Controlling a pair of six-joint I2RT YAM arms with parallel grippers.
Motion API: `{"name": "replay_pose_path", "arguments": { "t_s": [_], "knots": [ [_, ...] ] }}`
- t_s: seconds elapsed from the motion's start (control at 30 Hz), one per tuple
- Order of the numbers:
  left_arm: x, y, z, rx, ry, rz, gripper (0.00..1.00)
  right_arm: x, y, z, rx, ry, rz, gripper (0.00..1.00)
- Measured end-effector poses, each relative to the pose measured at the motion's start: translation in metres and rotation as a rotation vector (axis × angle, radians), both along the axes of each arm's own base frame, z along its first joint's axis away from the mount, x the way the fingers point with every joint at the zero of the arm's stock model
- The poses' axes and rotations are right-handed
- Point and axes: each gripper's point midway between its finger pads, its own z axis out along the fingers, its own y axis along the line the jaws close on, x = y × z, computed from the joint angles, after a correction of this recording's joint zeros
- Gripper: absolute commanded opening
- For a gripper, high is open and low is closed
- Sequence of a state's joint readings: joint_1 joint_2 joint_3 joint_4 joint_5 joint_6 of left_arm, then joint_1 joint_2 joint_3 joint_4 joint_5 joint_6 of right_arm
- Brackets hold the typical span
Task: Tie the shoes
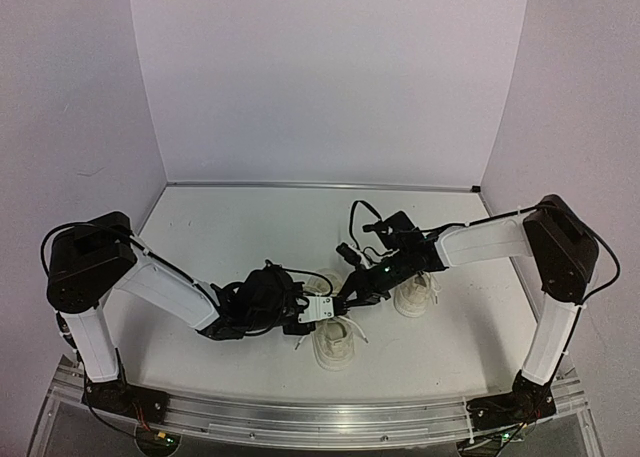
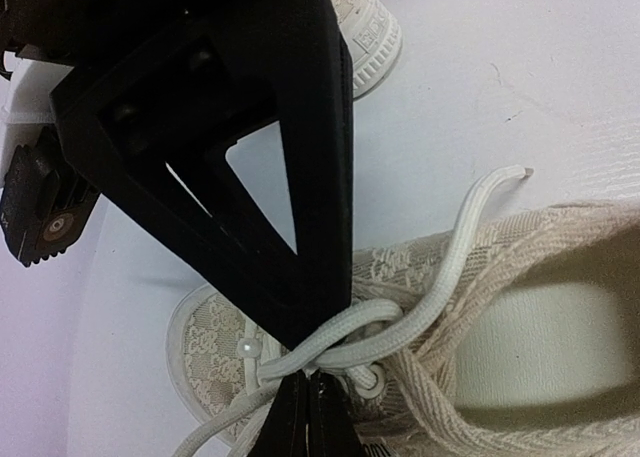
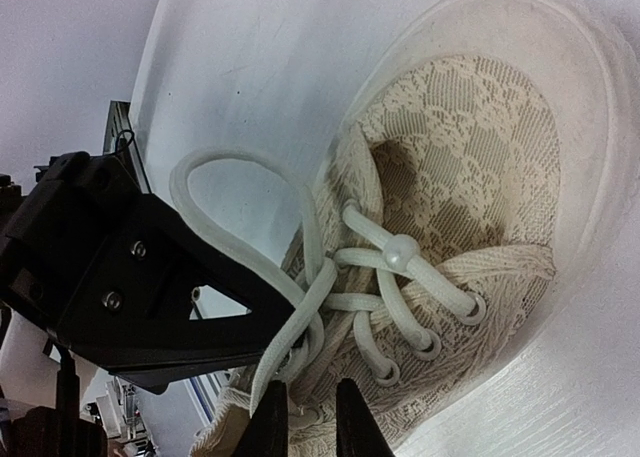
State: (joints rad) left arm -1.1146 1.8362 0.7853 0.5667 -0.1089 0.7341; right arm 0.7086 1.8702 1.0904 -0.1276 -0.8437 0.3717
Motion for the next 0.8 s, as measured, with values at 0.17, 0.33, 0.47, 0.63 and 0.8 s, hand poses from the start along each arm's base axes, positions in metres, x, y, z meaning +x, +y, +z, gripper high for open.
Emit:
{"name": "replay_pose_path", "arguments": {
  "t_s": [0.17,0.33,0.47,0.63,0.8],
  "knots": [
    [-0.0006,-0.0005,-0.0003,0.001,-0.002,0.001,0.00,0.0000,0.0001,0.0001,0.000,0.000,0.000,0.16],
    [-0.0003,-0.0022,-0.0008,0.003,-0.004,0.003,0.00,0.0001,0.0002,0.0002,0.001,0.002,-0.002,0.20],
    [0.0000,-0.0018,-0.0021,0.007,-0.006,0.005,0.00,0.0004,0.0005,0.0006,0.002,0.005,-0.005,0.20],
    [-0.0004,-0.0021,-0.0018,0.009,-0.013,0.007,0.00,0.0009,0.0014,0.0020,0.006,0.011,-0.010,0.21],
    [-0.0005,-0.0029,-0.0003,0.010,-0.026,0.002,0.00,0.0018,0.0027,0.0039,0.012,0.014,-0.014,0.22]
  ]
}}
